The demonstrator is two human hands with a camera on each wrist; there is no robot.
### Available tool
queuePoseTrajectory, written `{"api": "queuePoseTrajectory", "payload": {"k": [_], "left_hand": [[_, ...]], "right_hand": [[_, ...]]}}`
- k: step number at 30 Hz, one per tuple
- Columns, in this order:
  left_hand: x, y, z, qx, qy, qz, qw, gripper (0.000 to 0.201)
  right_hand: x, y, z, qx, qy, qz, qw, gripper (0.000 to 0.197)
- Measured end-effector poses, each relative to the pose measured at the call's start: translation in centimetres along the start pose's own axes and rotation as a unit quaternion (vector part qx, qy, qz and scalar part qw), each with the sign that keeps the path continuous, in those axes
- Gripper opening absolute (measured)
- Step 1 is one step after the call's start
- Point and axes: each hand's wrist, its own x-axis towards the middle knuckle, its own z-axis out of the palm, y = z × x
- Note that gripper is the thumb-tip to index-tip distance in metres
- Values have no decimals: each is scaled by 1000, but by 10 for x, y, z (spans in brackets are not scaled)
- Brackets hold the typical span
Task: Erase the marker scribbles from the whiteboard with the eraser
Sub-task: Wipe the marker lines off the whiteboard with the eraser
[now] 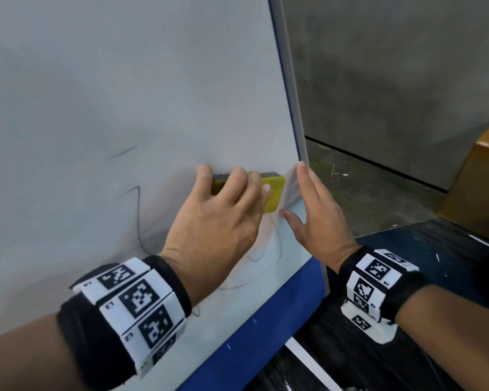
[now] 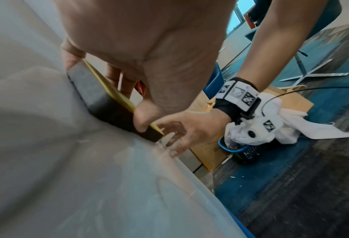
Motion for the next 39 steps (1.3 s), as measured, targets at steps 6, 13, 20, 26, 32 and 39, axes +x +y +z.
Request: {"api": "queuePoseTrajectory", "payload": {"k": [6,13,20,26,32,39], "left_hand": [[-6,-14,-4,1,20,13,1000,66],[-21,20,18,-43,16,9,999,60],[-22,-4,8,-60,54,-38,996,53],[-18,-7,-1,-41,56,-41,997,59],[-28,-38,-15,-76,85,-120,986,64],[-71,-21,3,-54,50,-22,997,57]], "right_hand": [[-2,-2,1,-18,-16,-4,1000,91],[-3,1,0,-22,-14,-14,1000,91],[-4,-5,1,-57,13,-33,998,89],[-3,-17,0,-79,38,-59,994,86],[-4,-37,-4,-55,33,-64,996,79],[-7,-61,-12,-70,14,-103,992,78]]}}
